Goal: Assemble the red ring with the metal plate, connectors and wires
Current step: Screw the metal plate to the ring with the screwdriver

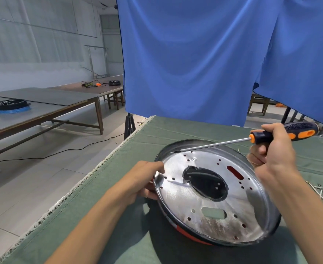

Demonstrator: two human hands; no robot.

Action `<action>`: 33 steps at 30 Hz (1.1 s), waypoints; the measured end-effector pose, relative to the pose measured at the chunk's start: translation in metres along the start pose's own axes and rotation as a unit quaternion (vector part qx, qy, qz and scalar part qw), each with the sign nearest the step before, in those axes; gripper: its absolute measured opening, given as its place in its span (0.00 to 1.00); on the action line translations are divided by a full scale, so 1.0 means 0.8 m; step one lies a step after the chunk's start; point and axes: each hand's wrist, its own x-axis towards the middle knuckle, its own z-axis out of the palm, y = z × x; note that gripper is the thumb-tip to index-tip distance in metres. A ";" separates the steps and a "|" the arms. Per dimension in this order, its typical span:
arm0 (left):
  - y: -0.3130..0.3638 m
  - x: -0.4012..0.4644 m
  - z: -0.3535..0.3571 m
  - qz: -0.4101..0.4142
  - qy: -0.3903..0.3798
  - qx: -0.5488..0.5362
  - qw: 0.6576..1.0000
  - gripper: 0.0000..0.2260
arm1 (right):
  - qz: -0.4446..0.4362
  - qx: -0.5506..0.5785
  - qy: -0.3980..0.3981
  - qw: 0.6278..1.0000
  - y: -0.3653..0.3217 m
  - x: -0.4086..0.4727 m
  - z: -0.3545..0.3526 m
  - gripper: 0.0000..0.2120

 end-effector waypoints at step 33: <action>-0.014 0.043 -0.017 0.161 0.155 0.141 0.964 0.18 | -0.127 -0.004 0.000 0.992 0.025 -0.004 0.004 0.09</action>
